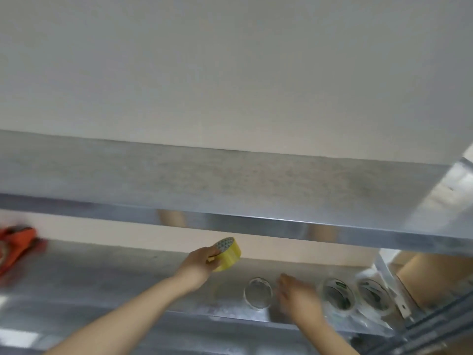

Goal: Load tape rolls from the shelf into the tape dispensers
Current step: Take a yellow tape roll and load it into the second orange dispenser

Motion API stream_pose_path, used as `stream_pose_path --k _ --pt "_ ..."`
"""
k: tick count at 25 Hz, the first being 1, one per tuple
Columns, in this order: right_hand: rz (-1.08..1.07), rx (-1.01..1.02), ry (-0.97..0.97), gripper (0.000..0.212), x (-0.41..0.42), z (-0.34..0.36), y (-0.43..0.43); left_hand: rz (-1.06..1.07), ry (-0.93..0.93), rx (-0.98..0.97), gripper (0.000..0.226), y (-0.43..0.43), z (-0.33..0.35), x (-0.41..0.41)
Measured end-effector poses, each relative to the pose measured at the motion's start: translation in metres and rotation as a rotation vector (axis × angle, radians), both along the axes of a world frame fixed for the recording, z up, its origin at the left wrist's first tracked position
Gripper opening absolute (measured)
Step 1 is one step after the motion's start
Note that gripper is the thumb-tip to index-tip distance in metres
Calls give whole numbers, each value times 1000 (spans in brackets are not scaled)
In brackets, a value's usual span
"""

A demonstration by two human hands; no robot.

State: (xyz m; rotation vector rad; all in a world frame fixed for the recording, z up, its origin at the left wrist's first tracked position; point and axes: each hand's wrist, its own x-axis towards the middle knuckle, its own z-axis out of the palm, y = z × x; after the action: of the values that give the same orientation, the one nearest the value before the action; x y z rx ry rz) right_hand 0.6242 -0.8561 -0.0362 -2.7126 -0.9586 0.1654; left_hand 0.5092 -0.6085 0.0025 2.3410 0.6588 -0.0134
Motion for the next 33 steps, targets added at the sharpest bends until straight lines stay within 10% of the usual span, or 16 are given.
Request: stream_pose_path --k 1,5,15,23,33 --pt "21 159 38 6 -2 12 17 40 -12 -35 28 4 3 -11" --pt "234 515 457 40 -41 54 108 211 -133 -77 33 6 18 -52" --pt "578 584 336 1 -168 79 221 582 -198 -40 12 43 39 -213" --pt "838 529 99 6 -270 98 327 733 -311 -38 12 125 57 -323" --pt "927 417 287 13 -429 107 472 884 -260 -92 19 253 48 -475"
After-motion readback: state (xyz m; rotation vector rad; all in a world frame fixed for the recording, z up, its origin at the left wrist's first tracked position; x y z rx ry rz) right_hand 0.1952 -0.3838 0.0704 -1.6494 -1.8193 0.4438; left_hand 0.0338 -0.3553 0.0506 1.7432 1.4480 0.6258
